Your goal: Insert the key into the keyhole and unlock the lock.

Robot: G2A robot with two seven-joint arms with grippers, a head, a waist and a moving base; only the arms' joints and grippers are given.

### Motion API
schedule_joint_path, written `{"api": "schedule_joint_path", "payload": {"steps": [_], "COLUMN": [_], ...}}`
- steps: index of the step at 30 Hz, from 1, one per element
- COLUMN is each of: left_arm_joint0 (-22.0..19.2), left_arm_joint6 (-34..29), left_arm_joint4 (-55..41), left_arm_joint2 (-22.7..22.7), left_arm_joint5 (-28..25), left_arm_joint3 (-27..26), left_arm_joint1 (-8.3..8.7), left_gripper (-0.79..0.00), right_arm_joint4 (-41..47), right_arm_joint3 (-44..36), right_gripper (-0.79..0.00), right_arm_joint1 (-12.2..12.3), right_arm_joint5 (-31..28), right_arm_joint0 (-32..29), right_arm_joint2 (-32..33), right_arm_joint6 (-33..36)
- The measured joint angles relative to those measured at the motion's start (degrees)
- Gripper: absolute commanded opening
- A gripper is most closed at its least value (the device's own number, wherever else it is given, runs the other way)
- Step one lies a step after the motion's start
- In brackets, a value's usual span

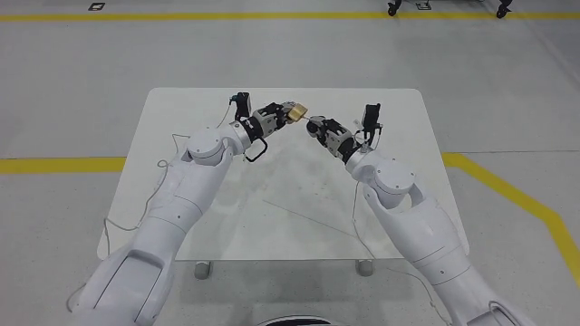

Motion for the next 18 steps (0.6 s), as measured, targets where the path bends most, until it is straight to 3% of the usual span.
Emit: {"api": "schedule_joint_path", "payload": {"steps": [12, 18], "left_arm_joint0": [0.7, 0.9], "left_arm_joint6": [0.3, -1.6], "left_arm_joint4": [1.3, -2.0], "left_arm_joint2": [-0.7, -1.8], "left_arm_joint5": [0.3, 0.7], "left_arm_joint3": [-1.3, -0.5], "left_arm_joint1": [0.09, 0.02], "left_gripper": [-0.785, -0.785], "right_arm_joint4": [-0.3, 4.7], "right_arm_joint3": [0.5, 0.5], "right_gripper": [-0.785, -0.785], "right_arm_joint1": [-0.5, -0.6], "right_arm_joint5": [-0.7, -3.0], "right_arm_joint0": [0.4, -0.6], "right_arm_joint2": [-0.2, 0.7], "right_arm_joint6": [0.9, 5.0]}}
